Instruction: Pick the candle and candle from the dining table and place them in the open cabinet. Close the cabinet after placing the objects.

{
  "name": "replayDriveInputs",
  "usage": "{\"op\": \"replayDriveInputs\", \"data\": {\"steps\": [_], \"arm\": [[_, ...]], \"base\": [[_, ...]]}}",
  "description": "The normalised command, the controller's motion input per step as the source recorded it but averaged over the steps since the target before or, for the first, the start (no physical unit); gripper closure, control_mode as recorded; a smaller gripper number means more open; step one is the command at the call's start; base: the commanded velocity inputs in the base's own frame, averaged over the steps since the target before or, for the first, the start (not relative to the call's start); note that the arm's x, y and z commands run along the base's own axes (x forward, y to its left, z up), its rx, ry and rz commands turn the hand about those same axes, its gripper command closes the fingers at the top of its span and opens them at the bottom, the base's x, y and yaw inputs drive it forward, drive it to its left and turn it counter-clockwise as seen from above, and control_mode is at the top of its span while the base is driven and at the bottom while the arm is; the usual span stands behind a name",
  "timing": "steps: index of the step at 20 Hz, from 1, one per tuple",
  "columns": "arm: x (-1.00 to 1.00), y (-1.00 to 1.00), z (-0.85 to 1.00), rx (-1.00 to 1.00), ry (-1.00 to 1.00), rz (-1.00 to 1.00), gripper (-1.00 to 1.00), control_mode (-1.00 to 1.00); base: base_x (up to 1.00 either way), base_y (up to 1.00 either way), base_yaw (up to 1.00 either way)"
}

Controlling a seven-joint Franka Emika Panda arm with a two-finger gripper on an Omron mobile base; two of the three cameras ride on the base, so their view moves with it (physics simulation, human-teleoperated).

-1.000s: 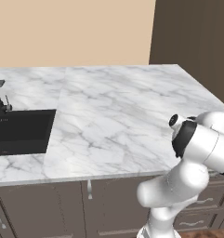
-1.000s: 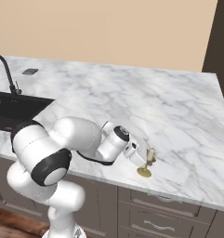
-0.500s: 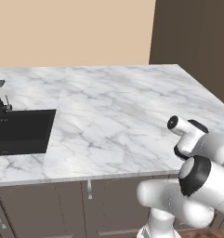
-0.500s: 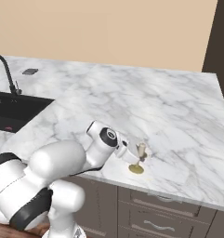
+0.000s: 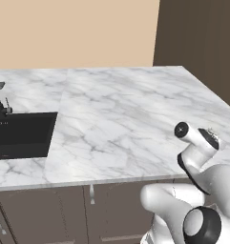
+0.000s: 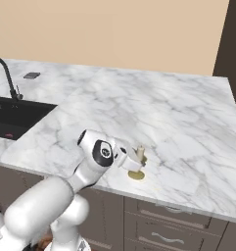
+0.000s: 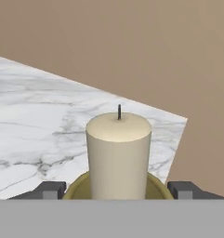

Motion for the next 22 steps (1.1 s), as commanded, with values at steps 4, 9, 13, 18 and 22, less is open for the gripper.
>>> {"op": "replayDriveInputs", "data": {"steps": [4, 9, 13, 18, 22], "arm": [[-0.14, 0.29, 0.35, 0.04, 0.0, 0.16, 1.0, -1.0], [-0.07, 0.28, 0.41, 0.05, 0.0, 0.04, 1.0, -1.0], [-0.1, 0.27, 0.35, 0.07, 0.0, 0.11, 1.0, -1.0], [-0.16, 0.21, 0.36, 0.06, -0.1, 0.13, 1.0, -1.0], [-0.18, 0.24, 0.36, 0.06, -0.15, 0.13, 1.0, -1.0]], "base": [[0.0, 0.0, 0.0], [0.0, 0.0, 0.0], [0.0, 0.0, 0.0], [0.0, 0.0, 0.0], [0.0, 0.0, 0.0]]}}
